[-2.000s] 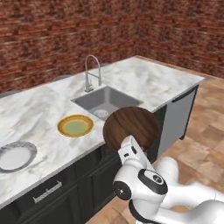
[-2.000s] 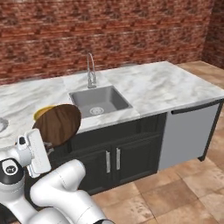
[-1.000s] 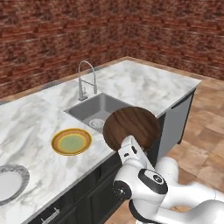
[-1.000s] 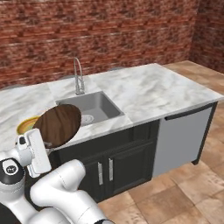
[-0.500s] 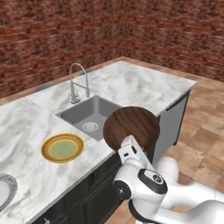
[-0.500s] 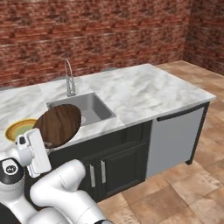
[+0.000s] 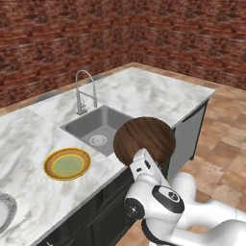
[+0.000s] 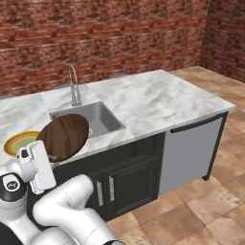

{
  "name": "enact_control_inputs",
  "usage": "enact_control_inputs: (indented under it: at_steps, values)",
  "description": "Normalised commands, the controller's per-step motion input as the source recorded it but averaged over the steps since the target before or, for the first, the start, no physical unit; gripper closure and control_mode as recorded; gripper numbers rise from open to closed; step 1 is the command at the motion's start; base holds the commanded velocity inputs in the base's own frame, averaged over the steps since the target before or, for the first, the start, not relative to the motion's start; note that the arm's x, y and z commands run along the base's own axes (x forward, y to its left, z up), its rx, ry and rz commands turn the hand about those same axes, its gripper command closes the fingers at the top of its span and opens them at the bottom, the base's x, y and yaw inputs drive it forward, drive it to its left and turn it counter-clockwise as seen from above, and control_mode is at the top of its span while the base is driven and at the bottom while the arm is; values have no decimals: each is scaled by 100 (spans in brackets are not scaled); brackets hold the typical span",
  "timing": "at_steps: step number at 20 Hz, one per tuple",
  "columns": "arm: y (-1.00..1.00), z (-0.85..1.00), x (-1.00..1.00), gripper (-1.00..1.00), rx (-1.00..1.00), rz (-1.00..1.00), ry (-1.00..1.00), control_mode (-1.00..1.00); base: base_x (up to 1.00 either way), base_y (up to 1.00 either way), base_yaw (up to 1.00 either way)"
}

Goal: Move the bowls from the cabinet to the plates on the dining table.

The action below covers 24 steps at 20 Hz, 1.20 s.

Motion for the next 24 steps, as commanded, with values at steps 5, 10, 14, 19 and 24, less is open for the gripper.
enact_control_inputs:
  at_steps: [5, 10, 14, 19, 24]
  values:
    - [0, 0, 0, 100, 0, 0, 0, 100, 31, 6, -2]
    - [0, 0, 0, 100, 0, 0, 0, 100, 36, 3, -4]
    - [0, 0, 0, 100, 0, 0, 0, 100, 26, 2, -4]
    - [0, 0, 0, 100, 0, 0, 0, 100, 30, 1, -5]
    - [0, 0, 0, 100, 0, 0, 0, 100, 35, 2, -4]
